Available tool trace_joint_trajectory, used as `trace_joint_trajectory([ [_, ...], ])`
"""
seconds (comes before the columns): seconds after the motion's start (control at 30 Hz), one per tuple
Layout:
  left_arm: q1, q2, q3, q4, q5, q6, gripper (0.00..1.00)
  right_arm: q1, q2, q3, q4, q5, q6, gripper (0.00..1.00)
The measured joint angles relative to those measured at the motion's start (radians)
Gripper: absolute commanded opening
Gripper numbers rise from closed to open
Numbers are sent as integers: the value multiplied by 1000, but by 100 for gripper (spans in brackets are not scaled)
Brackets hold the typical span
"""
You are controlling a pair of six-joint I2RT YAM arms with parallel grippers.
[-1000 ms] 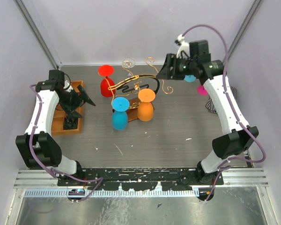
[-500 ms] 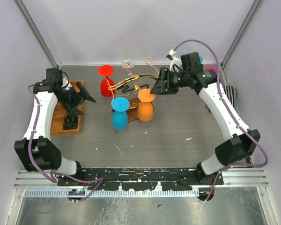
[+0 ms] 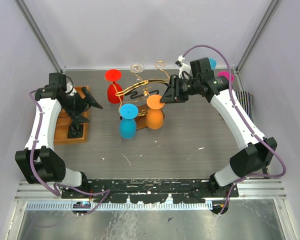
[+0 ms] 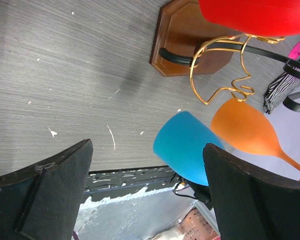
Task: Take the wine glass off the wine glass rack
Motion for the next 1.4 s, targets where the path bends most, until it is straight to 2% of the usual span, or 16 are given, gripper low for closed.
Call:
trace_joint_trajectory([
  [0.2,0,0,0,0,7,1,98,1,0,-16,13,-3,6,33],
  [0.73,0,0,-21,7,18,3,98,5,0,-55,49,-11,18,35],
  [0.77,0,0,-21,7,18,3,98,5,0,-57,50,-11,20,33],
  [0.93,0,0,-21,9,18,3,98,5,1,-61,72,-19,33,12],
  [1.03,0,0,-23,10,18,3,98,1,0,-61,100,-35,52,3],
  [1.4,0,0,-23,10,18,6,98,-2,-11,-72,189,-97,160,1],
])
